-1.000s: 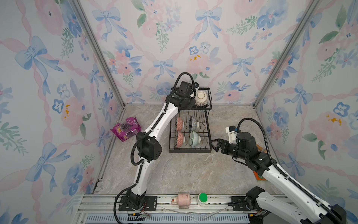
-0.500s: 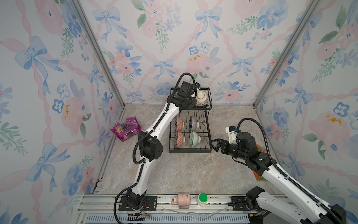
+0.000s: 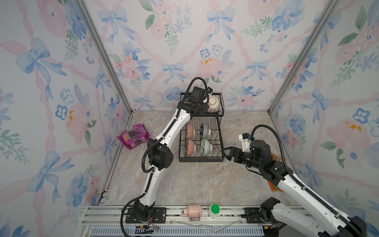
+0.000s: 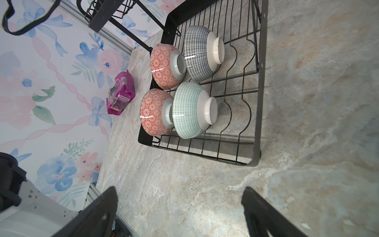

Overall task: Load bowls into a dish rack
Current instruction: Pick up the bowl from the dish rack.

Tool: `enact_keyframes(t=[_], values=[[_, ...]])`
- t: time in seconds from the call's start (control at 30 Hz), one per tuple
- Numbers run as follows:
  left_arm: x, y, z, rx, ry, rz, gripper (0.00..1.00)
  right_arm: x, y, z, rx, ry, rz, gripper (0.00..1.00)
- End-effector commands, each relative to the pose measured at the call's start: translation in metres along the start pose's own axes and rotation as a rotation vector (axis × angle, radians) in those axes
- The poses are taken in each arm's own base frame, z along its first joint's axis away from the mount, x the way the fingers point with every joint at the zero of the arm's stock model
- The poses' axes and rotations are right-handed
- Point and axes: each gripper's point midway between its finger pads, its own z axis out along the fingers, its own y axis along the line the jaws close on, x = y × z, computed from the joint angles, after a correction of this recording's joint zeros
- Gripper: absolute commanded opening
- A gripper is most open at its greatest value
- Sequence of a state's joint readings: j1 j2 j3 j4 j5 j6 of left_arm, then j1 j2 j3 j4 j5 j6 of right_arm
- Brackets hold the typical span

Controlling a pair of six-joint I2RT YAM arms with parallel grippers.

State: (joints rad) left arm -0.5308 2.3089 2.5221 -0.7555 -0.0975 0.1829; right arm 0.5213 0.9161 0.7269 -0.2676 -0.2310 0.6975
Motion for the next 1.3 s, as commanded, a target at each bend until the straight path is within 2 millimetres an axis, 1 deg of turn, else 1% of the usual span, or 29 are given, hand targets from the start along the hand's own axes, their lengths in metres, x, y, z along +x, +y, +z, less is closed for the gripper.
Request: enact_keyframes(t=[0.0, 0.2, 0.33, 0.43, 0.6, 0.77, 0.9, 1.07, 1.27], values=[[0.019, 0.001, 0.013, 0.001, 0.061, 0.007, 0.07, 0.002, 0.003, 0.004, -0.013, 0.007, -0.016, 0.96], [0.013, 0.005, 0.009, -0.007, 0.044, -0.001, 0.0, 0.001, 0.005, 0.005, -0.016, 0.008, -0.015, 0.96], [0.002, 0.008, -0.001, -0.012, 0.014, -0.017, 0.0, 0.0, 0.006, 0.006, -0.019, 0.009, -0.018, 0.96], [-0.015, 0.012, -0.013, 0.005, -0.039, -0.055, 0.0, -0.002, 0.008, 0.005, -0.022, 0.008, -0.02, 0.96], [-0.045, 0.015, -0.039, 0.064, -0.148, -0.139, 0.0, -0.002, 0.008, 0.003, -0.022, 0.003, -0.02, 0.96], [-0.064, 0.019, -0.058, 0.114, -0.217, -0.214, 0.0, -0.004, 0.008, 0.0, -0.017, -0.006, -0.021, 0.96], [-0.081, 0.024, -0.073, 0.166, -0.29, -0.277, 0.0, -0.012, 0.012, 0.0, -0.016, -0.029, -0.03, 0.96], [-0.108, 0.034, -0.103, 0.219, -0.399, -0.334, 0.0, -0.031, 0.029, 0.002, -0.039, -0.045, -0.061, 0.96], [-0.128, 0.056, -0.153, 0.276, -0.49, -0.46, 0.0, -0.047, 0.043, 0.012, -0.073, -0.07, -0.089, 0.96]])
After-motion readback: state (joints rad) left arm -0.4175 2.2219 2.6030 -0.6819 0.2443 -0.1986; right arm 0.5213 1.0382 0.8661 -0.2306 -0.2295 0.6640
